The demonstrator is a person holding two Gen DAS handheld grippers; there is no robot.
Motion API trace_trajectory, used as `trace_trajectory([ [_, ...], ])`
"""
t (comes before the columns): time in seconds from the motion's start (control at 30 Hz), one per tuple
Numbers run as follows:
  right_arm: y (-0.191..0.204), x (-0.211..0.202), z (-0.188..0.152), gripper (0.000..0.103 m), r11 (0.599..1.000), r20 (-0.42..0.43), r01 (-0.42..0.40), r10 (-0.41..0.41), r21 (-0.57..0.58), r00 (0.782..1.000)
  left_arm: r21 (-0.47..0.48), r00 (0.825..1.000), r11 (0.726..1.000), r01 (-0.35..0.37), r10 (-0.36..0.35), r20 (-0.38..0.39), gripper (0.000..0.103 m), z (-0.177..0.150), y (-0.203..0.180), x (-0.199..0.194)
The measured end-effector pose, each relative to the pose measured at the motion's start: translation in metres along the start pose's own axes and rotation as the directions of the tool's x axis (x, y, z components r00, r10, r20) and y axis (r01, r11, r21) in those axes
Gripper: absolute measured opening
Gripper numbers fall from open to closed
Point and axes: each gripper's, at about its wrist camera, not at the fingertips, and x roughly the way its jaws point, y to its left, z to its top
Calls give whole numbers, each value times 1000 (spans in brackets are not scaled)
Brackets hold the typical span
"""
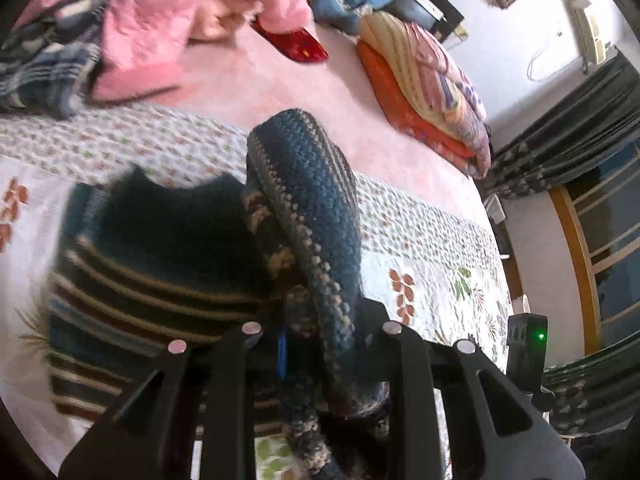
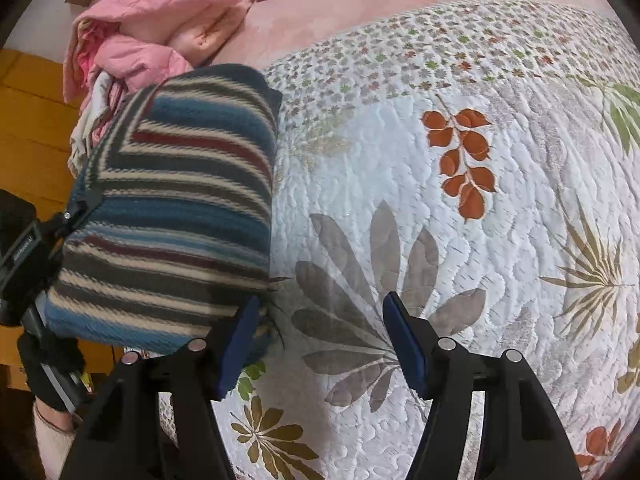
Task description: Fold small clothes
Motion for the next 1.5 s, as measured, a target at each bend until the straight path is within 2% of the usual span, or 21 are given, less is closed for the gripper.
trace_trajectory([
  [0.2, 17, 11, -2, 65, 998, -2, -62, 62, -21, 998, -30, 999, 999, -29, 31, 44, 22, 5, 63, -47],
  [0.33, 37, 24, -8, 65, 994, -8, -91, 90, -65, 996, -73, 999, 997, -20, 23, 47, 22, 1, 107, -60],
  [0.5, 73, 45, -21, 65, 980, -36, -128, 124, -151, 992, -97, 999, 995, 10, -6, 35, 22, -8, 148, -52],
  [0.63, 96, 58, -28, 65, 969, -59, -172, 164, -175, 985, -93, 1000, 996, -6, 7, 10, 22, -8, 167, -41],
  [0.77, 113, 79, -29, 65, 971, -85, -159, 145, -180, 986, -131, 1000, 991, -21, 18, -21, 22, -16, 193, -28],
  [0.83, 116, 92, -30, 65, 974, -105, -136, 118, -183, 987, -128, 996, 989, -68, 60, -58, 23, -24, 202, -17],
  [0.9, 116, 106, -31, 65, 977, -121, -104, 82, -186, 989, -114, 991, 987, -109, 100, -88, 26, -30, 205, -10],
  [1.0, 109, 125, -32, 65, 981, -136, -75, 51, -180, 989, -135, 990, 984, -121, 110, -87, 32, -33, 209, -11],
  [1.07, 102, 133, -33, 66, 983, -140, -78, 55, -164, 989, -136, 984, 977, -166, 154, -93, 40, -31, 205, -22],
  [1.13, 97, 134, -34, 66, 985, -146, -96, 75, -143, 986, -101, 971, 969, -227, 216, -104, 40, -31, 194, -36],
  [1.23, 99, 127, -34, 68, 983, -152, -89, 64, -162, 986, -45, 959, 964, -263, 257, -117, 48, -36, 173, -61],
  [1.3, 103, 120, -33, 68, 978, -142, -76, 48, -193, 989, -61, 969, 972, -225, 217, -120, 55, -45, 161, -76],
  [1.4, 108, 114, -30, 68, 977, -138, -88, 62, -195, 988, -62, 968, 976, -210, 198, -151, 57, -58, 147, -80],
  [1.5, 112, 111, -30, 68, 975, -137, -93, 66, -201, 988, -34, 958, 976, -216, 205, -200, 57, -73, 140, -71],
])
